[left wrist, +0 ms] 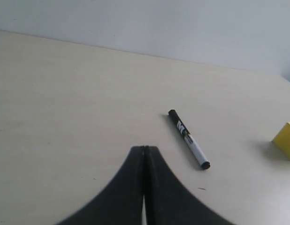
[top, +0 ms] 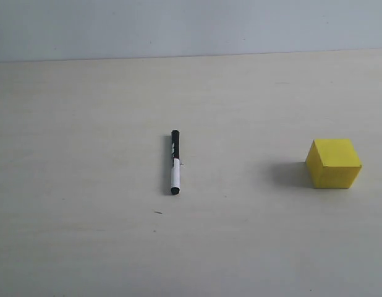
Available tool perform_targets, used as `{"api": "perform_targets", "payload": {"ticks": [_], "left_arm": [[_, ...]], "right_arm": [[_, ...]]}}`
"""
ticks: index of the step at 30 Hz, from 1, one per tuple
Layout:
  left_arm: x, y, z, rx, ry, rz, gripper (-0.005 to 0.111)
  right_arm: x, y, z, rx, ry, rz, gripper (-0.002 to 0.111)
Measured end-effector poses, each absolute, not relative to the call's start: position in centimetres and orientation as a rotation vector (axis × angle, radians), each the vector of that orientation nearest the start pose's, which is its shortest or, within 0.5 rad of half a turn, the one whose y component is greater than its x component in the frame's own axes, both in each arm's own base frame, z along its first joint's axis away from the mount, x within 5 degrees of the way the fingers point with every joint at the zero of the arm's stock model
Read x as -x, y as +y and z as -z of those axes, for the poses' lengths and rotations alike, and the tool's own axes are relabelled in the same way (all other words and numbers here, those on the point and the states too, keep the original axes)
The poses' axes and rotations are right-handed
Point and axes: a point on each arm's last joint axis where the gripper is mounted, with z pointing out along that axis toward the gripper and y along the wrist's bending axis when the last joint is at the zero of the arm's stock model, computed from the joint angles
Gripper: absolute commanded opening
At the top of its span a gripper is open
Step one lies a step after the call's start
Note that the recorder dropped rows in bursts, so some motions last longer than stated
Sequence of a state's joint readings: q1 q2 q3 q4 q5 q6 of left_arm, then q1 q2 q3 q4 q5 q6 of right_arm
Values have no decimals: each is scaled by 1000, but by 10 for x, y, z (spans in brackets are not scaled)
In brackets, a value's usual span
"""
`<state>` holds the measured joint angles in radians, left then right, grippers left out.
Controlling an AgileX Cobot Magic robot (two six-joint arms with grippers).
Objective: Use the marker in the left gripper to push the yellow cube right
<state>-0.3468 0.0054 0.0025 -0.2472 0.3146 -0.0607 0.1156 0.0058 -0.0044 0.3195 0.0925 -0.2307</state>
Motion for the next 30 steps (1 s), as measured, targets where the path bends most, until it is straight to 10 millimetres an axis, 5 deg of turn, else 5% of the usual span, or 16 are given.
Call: {"api": "perform_targets", "payload": {"ticks": [11, 30], "left_arm": [[-54, -15, -192, -71, 1723, 321, 0], [-55, -14, -199, -102, 1636, 266, 0]], "right_arm": [[-56, 9, -206, 45, 1575, -182, 0], [-56, 9, -206, 45, 1575, -182, 0]]}}
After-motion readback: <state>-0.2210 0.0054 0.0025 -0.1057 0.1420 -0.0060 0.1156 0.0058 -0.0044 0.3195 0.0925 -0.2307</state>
